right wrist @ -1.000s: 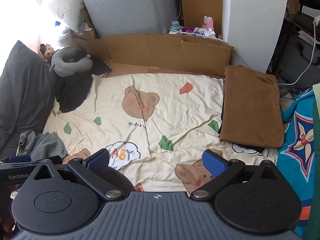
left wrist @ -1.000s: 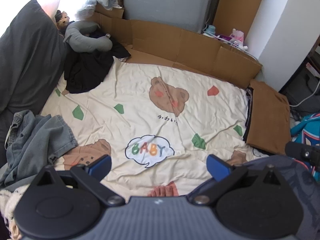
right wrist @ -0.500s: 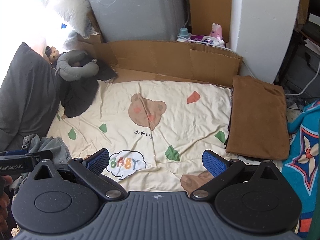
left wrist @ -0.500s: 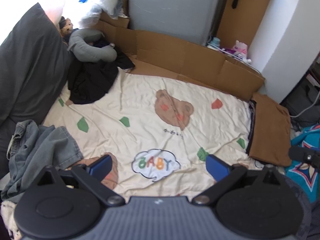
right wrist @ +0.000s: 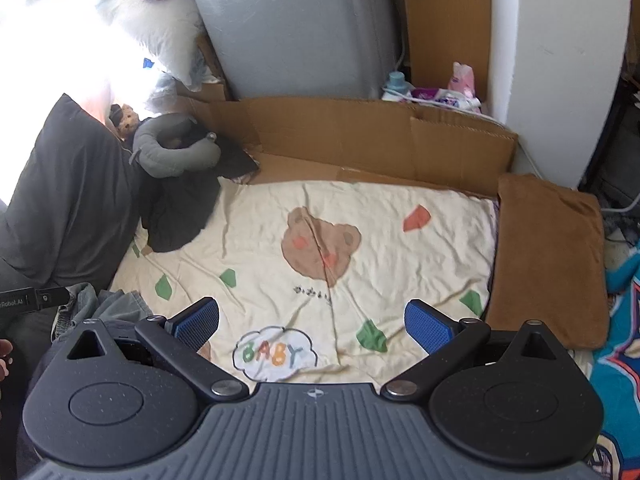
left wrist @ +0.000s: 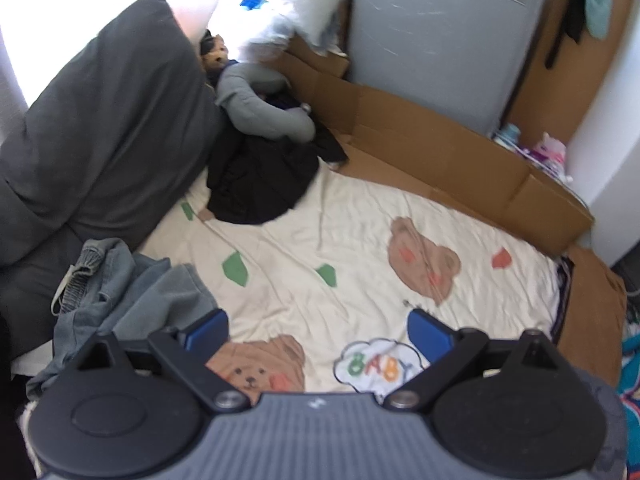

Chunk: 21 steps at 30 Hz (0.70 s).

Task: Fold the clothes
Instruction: 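Move both tools toward the crumpled light-blue jeans on the bed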

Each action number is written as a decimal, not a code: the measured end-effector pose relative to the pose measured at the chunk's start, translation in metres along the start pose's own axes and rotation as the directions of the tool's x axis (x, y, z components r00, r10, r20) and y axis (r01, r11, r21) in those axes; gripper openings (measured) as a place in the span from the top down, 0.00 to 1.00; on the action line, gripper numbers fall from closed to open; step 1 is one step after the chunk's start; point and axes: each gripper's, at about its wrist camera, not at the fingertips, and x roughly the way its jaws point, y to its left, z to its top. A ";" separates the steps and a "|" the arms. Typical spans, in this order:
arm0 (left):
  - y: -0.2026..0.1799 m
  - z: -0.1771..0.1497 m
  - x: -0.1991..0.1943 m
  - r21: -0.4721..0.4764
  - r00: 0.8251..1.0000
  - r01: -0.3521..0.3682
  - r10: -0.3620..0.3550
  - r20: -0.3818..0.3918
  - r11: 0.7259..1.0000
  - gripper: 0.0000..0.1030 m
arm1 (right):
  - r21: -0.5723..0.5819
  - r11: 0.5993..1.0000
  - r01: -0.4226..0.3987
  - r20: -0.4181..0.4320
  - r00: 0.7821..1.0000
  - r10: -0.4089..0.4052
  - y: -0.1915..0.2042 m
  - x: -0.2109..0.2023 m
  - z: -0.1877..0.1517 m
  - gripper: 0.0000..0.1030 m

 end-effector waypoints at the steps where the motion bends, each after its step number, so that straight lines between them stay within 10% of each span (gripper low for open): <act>1: 0.005 0.001 0.004 -0.007 1.000 -0.006 0.006 -0.004 1.000 0.09 | -0.008 1.000 -0.001 0.005 1.000 0.001 0.001 0.004 0.001 0.01; 21: 0.097 0.008 0.039 -0.159 0.993 -0.117 0.115 -0.025 0.980 0.11 | -0.044 0.998 -0.050 0.027 0.998 0.051 0.026 0.055 0.005 0.01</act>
